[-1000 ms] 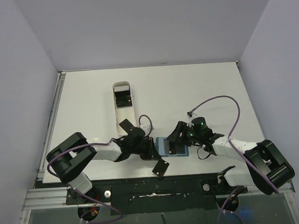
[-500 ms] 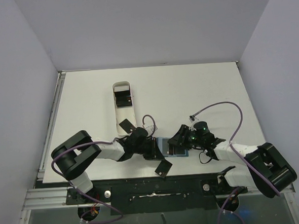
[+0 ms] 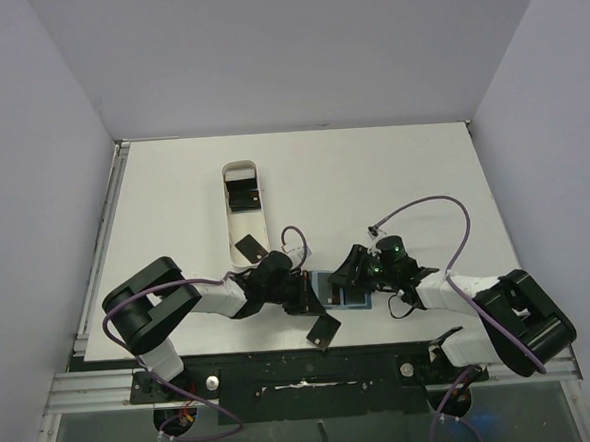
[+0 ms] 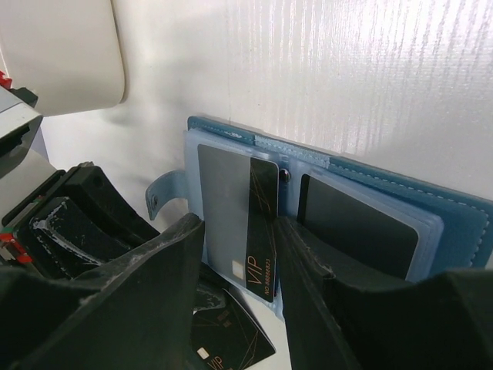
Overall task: Put the credit cards into the card holder
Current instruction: Insert the credit card into the card holder.
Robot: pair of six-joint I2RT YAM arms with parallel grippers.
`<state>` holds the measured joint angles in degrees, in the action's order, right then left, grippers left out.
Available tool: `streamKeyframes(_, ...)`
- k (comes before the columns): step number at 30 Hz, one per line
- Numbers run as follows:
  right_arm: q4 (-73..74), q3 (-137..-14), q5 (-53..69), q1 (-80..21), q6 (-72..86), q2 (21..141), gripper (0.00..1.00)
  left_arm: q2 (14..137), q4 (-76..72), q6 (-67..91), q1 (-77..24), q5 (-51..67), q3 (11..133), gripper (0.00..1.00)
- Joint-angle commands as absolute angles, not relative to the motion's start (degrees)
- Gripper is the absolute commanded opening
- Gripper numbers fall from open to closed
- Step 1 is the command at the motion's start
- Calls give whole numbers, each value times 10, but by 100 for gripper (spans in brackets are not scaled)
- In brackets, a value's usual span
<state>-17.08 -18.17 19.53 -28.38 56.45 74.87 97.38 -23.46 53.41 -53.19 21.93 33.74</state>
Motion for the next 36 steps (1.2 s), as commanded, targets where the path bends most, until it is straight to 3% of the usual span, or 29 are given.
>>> streamKeyframes(1,-177,-201,196,-294,548,762,42,968,-251,525,-534,196,332,0)
streamKeyframes(11,-196,-208,202,-305,556,780,32,977,-263,526,-534,199,331,0)
streamKeyframes(36,-170,-227,197,-314,504,792,20,968,-283,546,-535,199,319,0)
